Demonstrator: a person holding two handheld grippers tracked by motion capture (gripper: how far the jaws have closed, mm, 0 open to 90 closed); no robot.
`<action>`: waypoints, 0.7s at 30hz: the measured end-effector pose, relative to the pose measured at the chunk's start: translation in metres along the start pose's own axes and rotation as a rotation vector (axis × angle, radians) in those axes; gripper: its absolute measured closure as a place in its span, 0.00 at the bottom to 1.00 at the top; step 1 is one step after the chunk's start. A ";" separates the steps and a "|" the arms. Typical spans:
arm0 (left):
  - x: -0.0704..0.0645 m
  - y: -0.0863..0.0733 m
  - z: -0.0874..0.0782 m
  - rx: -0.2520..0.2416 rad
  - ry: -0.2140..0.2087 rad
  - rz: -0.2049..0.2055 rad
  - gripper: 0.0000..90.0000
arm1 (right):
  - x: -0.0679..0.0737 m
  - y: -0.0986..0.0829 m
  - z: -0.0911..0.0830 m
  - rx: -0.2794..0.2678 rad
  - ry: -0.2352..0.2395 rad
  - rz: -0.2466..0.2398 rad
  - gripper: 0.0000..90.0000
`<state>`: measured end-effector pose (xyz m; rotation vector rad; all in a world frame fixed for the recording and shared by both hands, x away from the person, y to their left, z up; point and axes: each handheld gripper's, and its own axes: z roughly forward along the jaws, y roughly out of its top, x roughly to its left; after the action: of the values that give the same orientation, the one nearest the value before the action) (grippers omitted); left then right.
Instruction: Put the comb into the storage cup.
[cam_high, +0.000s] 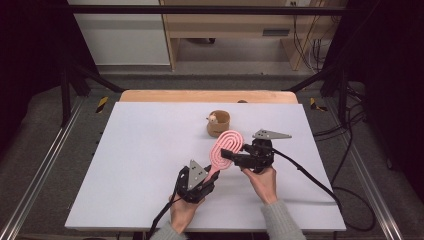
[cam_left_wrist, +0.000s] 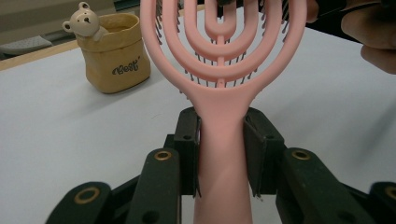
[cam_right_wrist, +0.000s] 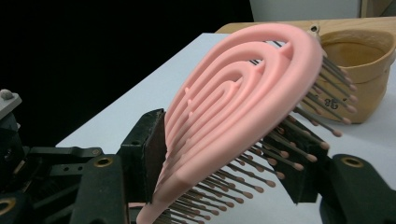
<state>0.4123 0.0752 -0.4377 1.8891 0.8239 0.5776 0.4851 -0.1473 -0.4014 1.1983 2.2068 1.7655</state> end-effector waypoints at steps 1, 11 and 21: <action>0.000 0.000 0.000 0.000 0.002 0.000 0.76 | 0.000 0.000 0.000 0.001 0.002 0.004 0.46; -0.004 -0.001 0.006 0.014 0.014 0.003 0.76 | 0.001 0.001 -0.002 0.007 0.012 0.023 0.54; -0.008 -0.001 0.010 0.019 0.016 0.008 0.77 | 0.004 0.002 -0.006 -0.016 0.038 0.027 0.64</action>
<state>0.4140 0.0640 -0.4436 1.9081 0.8350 0.5926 0.4806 -0.1500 -0.3960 1.2074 2.2022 1.8282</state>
